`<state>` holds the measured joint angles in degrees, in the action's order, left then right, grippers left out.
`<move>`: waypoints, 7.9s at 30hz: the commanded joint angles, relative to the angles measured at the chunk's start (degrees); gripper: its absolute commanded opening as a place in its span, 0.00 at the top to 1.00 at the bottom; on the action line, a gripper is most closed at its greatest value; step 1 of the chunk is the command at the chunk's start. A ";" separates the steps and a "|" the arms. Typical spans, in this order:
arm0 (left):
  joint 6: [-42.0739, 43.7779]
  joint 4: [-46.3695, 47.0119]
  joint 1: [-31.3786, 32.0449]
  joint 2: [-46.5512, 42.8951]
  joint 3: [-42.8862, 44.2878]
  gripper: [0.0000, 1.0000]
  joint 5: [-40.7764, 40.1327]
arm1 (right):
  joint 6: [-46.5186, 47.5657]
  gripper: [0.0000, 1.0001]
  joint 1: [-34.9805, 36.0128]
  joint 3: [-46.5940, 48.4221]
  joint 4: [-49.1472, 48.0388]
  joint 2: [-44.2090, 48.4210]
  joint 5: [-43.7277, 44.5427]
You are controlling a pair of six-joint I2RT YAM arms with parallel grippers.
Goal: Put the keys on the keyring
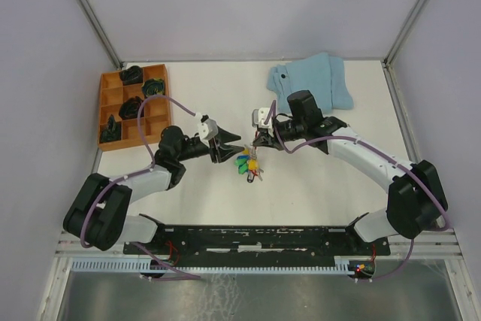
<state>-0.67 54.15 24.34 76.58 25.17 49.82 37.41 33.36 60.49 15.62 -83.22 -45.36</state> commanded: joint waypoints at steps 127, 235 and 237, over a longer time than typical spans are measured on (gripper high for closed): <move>20.28 -56.11 7.65 -4.95 24.01 0.97 -13.46 | 1.07 0.43 -3.44 -3.44 -8.35 6.44 -11.90; 7.65 -12.27 0.38 -5.07 1.93 0.97 -2.83 | -26.69 0.99 -0.75 -11.86 -49.42 -3.32 -13.61; 8.12 -13.61 0.44 -5.24 2.45 0.97 -2.80 | -26.71 0.97 -0.71 -12.41 -49.36 -2.87 -12.53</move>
<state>8.19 41.78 24.82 71.22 25.39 46.33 11.77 32.53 48.27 -27.57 -88.58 -57.32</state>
